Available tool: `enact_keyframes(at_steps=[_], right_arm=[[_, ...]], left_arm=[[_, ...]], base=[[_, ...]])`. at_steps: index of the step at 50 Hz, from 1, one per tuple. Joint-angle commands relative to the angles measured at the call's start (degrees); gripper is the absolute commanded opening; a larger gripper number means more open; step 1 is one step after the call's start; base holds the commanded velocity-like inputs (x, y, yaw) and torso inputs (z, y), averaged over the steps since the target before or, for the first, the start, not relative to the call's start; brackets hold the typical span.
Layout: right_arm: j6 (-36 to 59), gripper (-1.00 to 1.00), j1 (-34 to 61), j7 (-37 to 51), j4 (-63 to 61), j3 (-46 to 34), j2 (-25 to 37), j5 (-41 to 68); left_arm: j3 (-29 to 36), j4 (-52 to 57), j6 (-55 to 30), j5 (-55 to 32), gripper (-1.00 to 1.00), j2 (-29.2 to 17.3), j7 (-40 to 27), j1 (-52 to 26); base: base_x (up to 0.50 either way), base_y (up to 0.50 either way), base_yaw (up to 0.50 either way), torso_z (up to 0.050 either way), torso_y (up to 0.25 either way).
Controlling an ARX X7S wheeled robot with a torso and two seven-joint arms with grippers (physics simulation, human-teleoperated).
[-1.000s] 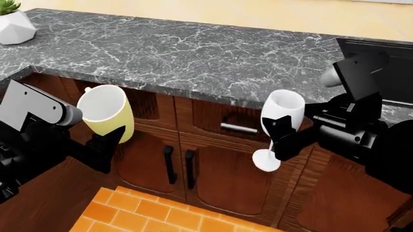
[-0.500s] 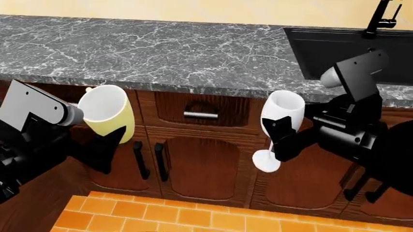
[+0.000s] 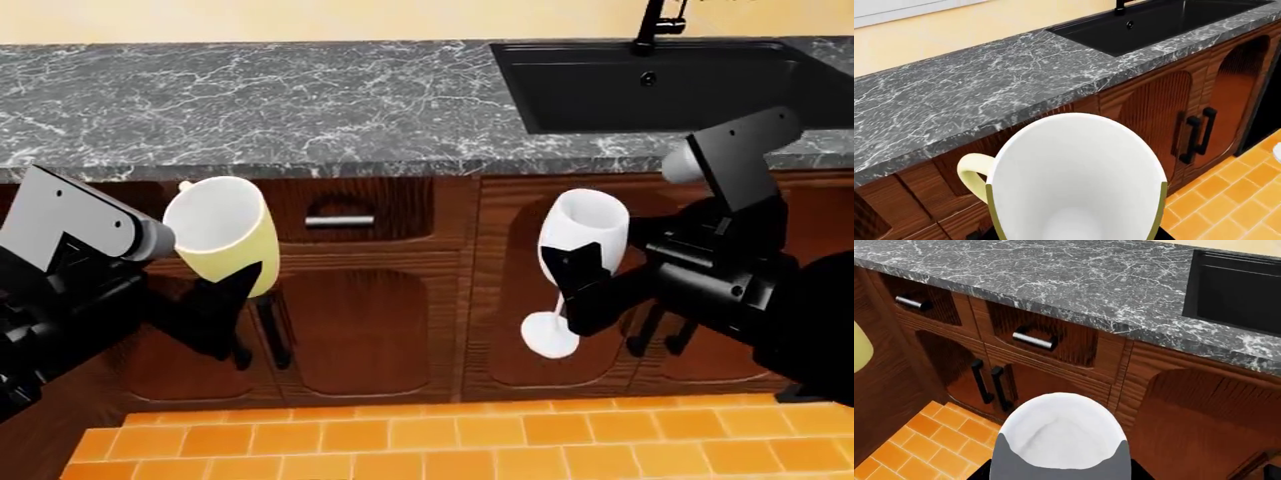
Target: Pick the cup and wine glass and place them in the sink. Then turn on the water.
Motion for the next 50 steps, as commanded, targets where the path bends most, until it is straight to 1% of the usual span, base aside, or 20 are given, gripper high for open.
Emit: enact_keyframes(at_steps=[1, 6, 29, 50], right_arm=[[0.06, -1.0, 0.2, -1.03, -0.08, 0.1, -0.03, -1.32], [-0.11, -1.0, 0.07, -1.27, -0.1, 0.04, 0.0, -1.55], [-0.56, -1.0, -0.07, -2.56, -0.79, -0.28, 0.11, -2.46], [-0.94, -1.0, -0.22, -2.54, -0.63, -0.39, 0.44, -1.81]], left_arm=[[-0.11, -0.13, 0.19, -0.66, -1.0, -0.01, -0.82, -0.43], [-0.02, -0.16, 0.21, -0.69, -1.0, -0.01, -0.87, -0.58], [0.66, -0.32, 0.5, -0.42, -1.0, 0.06, -0.85, -0.94], [1.35, -0.24, 0.11, -0.76, -1.0, -0.06, -1.02, -1.93]], base=[[0.01, 0.2, -0.5, 0.0, 0.0], [0.01, 0.2, -0.46, 0.0, 0.0], [0.0, 0.0, 0.0, 0.0, 0.0], [-0.5, -0.2, 0.0, 0.0, 0.001]])
